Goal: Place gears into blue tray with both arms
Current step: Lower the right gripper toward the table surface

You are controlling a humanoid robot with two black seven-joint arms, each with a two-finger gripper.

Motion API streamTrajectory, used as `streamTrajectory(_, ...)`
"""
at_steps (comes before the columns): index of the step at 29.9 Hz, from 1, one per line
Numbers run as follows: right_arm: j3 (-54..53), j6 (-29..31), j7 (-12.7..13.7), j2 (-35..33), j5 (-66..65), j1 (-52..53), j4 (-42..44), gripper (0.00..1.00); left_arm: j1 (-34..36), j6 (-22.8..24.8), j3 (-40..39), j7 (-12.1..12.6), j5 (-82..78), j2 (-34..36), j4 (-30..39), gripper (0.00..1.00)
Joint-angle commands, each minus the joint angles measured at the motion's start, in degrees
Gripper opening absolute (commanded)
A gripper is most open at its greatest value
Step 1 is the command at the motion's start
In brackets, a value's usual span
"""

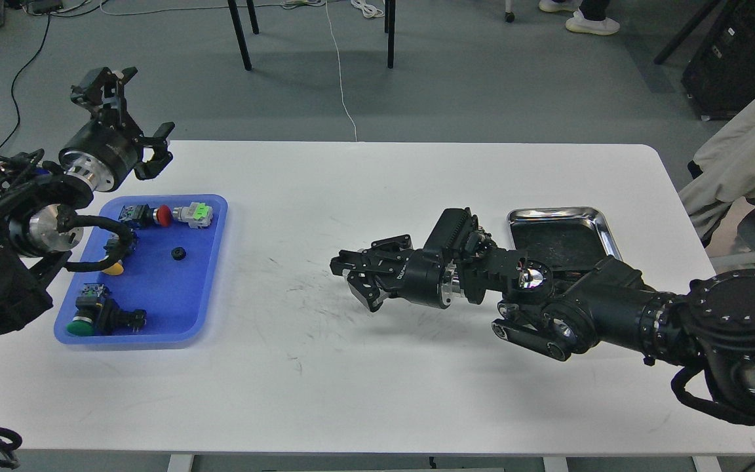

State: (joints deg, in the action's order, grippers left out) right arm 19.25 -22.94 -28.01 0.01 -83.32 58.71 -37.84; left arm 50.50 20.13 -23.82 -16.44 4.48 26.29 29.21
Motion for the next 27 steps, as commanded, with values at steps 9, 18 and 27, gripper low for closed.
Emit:
streamTrajectory(9,2.98,-0.88,0.01,-0.01,0.00,-1.06,1.37,0.02,-0.14,0.00,0.00,0.00,0.00,0.34,0.23,0.99)
streamTrajectory(18,6.50,-1.05,0.01,-0.01,-0.09,-1.85,4.18,0.02,-0.22,0.00,0.00,0.00,0.00,1.22,0.32,0.99)
streamTrajectory(27,6.41,-1.14,0.01,-0.01,-0.09,-1.76,4.27,0.05,-0.23,0.18,0.00,0.00,0.00,1.84,0.32,0.99)
